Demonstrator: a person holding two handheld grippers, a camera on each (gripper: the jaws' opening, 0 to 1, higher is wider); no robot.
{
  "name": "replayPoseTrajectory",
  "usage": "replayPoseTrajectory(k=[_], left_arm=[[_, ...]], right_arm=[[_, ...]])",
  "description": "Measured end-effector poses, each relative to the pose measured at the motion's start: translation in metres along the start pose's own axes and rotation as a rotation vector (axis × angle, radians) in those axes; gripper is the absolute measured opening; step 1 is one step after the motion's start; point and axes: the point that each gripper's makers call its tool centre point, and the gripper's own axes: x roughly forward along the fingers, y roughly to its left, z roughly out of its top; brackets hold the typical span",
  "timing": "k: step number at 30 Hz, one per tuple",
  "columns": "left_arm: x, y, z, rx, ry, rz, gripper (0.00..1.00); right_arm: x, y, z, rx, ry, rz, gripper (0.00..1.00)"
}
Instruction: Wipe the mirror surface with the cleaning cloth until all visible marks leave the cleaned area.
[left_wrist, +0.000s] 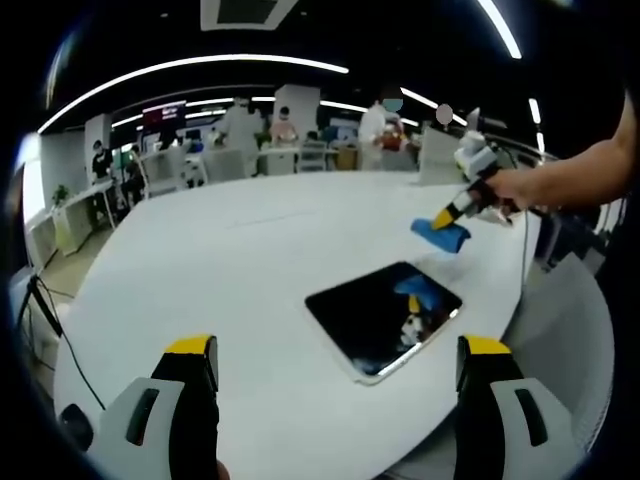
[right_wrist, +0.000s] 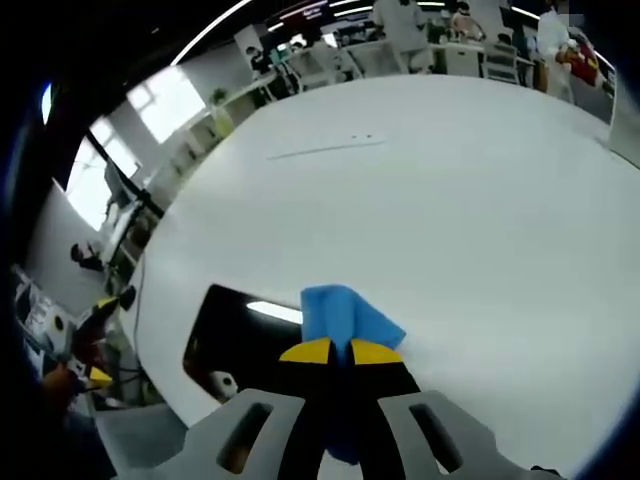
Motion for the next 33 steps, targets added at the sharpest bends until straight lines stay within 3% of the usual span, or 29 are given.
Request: replayPoseTrajectory(k=[20, 33], left_arm=[[-0.003, -0.003, 0.001, -0.001, -0.012, -0.004, 0.99], [-0.004, -0.005, 0.000, 0.008, -0.003, -0.007, 0.99]], right_arm=[[-0.007, -0.004, -0.005, 0.007, -0.010, -0.012, 0.00], [-0.020, -0.025, -0.008, 0.013, -0.018, -0.037, 0.00]])
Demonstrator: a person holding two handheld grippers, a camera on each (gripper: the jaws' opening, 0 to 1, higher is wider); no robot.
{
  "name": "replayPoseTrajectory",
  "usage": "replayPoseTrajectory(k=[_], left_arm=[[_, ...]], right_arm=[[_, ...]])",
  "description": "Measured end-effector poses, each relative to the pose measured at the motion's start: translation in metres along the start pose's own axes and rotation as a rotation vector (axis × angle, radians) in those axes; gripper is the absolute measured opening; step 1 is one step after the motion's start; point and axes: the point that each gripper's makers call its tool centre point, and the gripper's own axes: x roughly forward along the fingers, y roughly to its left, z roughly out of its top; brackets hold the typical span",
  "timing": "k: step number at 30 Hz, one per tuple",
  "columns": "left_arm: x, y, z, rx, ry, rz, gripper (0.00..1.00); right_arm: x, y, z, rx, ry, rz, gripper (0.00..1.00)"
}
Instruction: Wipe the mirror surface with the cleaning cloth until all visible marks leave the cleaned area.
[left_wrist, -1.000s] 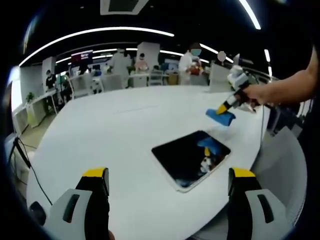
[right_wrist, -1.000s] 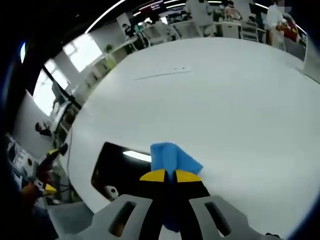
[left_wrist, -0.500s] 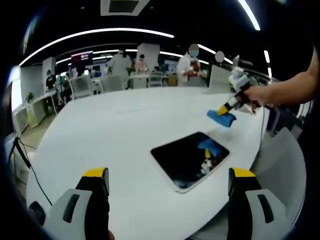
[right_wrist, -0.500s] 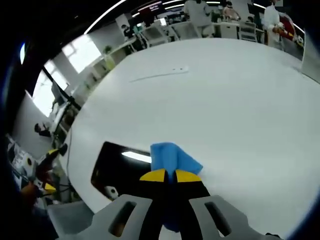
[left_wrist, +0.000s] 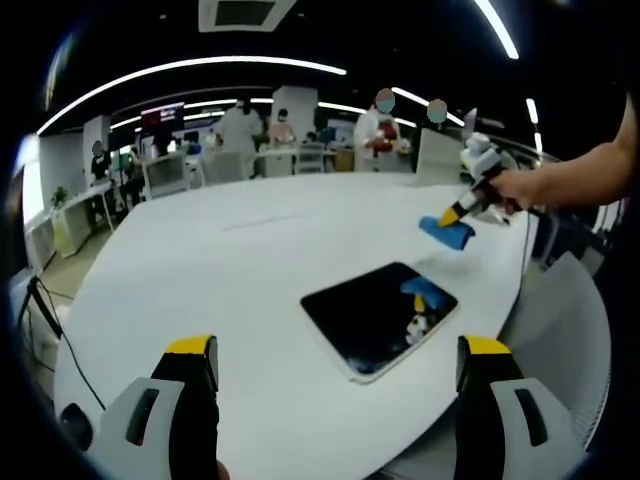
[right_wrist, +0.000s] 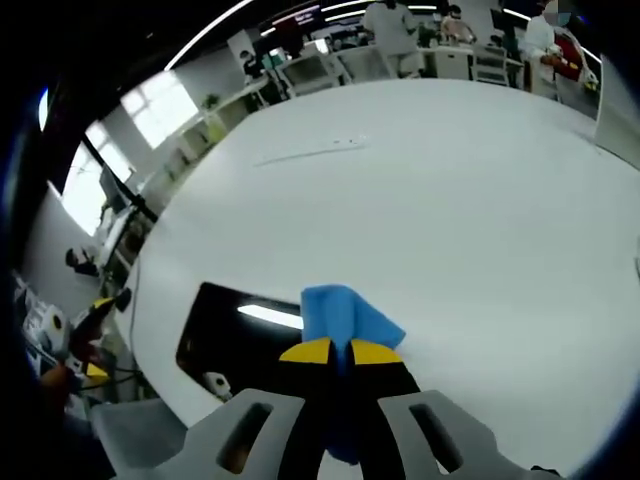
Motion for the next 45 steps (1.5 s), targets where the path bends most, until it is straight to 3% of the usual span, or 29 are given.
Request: replayPoseTrajectory(k=[14, 34, 45], left_arm=[[0.003, -0.004, 0.000, -0.001, 0.013, 0.006, 0.99], [0.005, -0.001, -0.003, -0.010, 0.036, 0.029, 0.99], [0.001, 0.002, -0.006, -0.018, 0.048, 0.040, 0.99]], right_arm=[[0.014, -0.011, -0.001, 0.019, 0.006, 0.002, 0.01], [0.046, -0.018, -0.018, 0.051, 0.047, 0.014, 0.01], [0.064, -0.020, -0.028, 0.025, 0.051, -0.016, 0.01]])
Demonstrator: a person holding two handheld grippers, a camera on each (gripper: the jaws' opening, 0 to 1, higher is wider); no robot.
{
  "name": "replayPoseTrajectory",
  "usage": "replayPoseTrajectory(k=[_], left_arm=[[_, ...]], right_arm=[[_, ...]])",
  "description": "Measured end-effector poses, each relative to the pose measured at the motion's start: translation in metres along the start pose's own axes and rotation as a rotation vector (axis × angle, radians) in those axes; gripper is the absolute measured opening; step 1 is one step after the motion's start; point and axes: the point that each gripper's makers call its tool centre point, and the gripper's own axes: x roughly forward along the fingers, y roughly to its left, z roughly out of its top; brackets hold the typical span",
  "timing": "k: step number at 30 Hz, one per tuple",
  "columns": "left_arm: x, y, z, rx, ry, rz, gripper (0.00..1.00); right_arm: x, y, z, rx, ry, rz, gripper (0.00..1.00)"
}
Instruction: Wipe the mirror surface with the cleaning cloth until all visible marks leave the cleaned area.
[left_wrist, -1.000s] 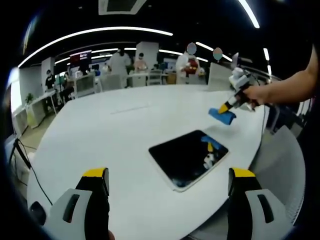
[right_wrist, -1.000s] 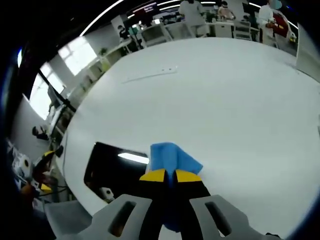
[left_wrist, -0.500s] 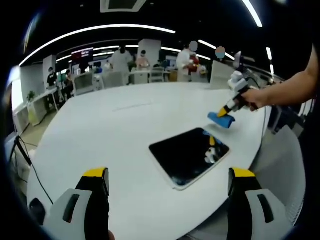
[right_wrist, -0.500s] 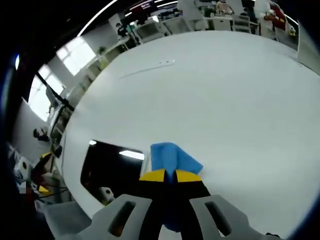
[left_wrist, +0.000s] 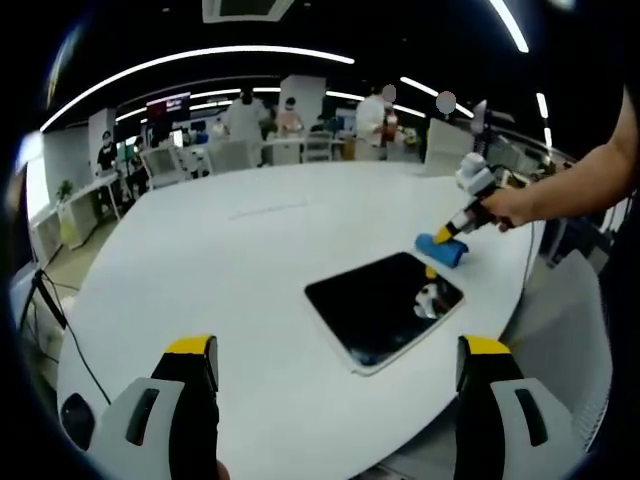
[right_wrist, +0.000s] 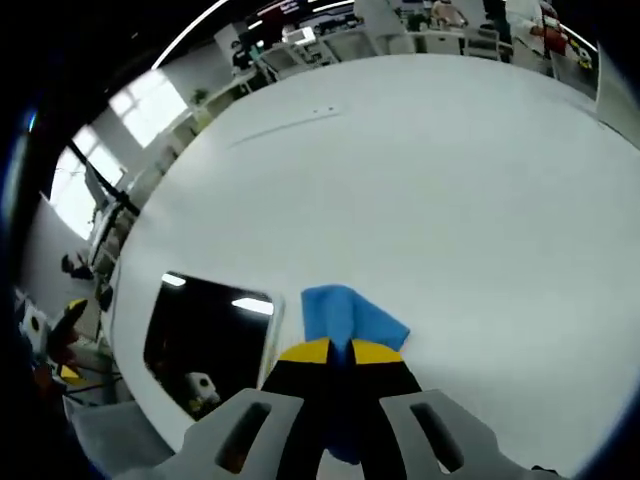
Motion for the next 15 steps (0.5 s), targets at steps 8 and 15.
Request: replayPoseTrajectory(k=[8, 15], left_arm=[[-0.001, 0.002, -0.003, 0.001, 0.007, -0.003, 0.99], [-0.004, 0.007, -0.001, 0.007, 0.007, -0.003, 0.99]], right_arm=[[0.006, -0.003, -0.011, -0.031, 0.023, -0.027, 0.02], [0.007, -0.004, -0.009, -0.082, 0.023, -0.039, 0.01]])
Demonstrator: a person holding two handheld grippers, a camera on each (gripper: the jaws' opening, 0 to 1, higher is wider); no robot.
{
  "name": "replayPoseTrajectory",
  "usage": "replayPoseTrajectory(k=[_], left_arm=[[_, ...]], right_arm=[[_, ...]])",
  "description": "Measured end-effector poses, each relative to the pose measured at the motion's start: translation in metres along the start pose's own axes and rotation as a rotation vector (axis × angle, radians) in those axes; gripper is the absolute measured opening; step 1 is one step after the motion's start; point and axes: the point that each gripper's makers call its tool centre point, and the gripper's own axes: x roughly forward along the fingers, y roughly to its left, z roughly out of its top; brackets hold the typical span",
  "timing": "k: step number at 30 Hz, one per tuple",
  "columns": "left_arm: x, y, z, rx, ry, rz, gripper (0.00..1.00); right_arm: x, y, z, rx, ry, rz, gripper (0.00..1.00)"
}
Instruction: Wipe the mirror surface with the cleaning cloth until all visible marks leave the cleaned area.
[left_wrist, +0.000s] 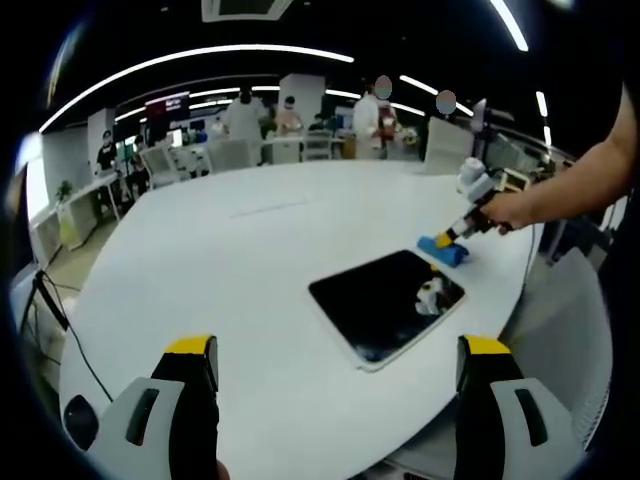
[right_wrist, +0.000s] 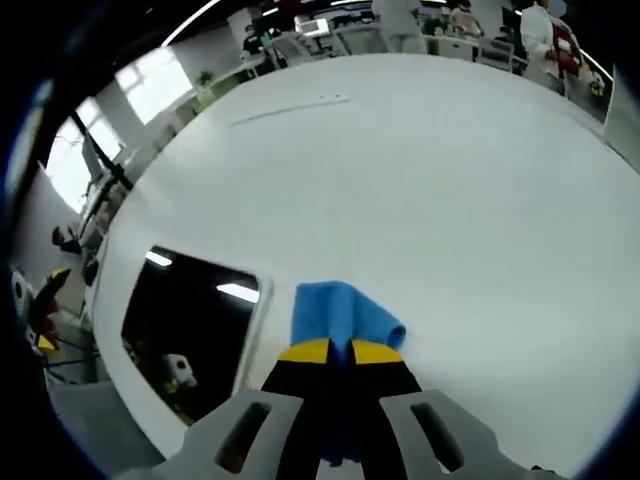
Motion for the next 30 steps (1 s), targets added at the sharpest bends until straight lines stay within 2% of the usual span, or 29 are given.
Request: replayPoseTrajectory(k=[8, 11, 14, 17, 21, 25, 30], left_arm=[[0.001, 0.004, 0.003, -0.005, -0.016, 0.004, 0.99], [0.003, 0.002, 0.006, -0.007, -0.028, -0.002, 0.99], [0.004, 0.001, 0.008, -0.007, -0.037, -0.007, 0.99], [0.005, 0.001, 0.009, -0.005, -0.046, -0.015, 0.99], [0.007, 0.000, 0.013, -0.006, -0.061, -0.027, 0.99], [0.010, -0.001, 0.017, 0.004, -0.070, -0.041, 0.99], [0.012, -0.004, 0.025, 0.011, -0.083, -0.041, 0.99]], right_arm=[[-0.001, 0.002, 0.000, -0.004, 0.003, 0.002, 0.04], [-0.008, 0.005, 0.005, -0.007, -0.022, 0.003, 0.14], [-0.022, 0.008, 0.024, -0.038, -0.099, 0.019, 0.23], [-0.041, 0.005, 0.045, -0.086, -0.186, 0.003, 0.37], [-0.067, 0.001, 0.059, -0.120, -0.250, -0.013, 0.50], [-0.085, -0.005, 0.061, -0.176, -0.288, -0.048, 0.65], [-0.102, -0.015, 0.053, -0.195, -0.305, -0.057, 0.80]])
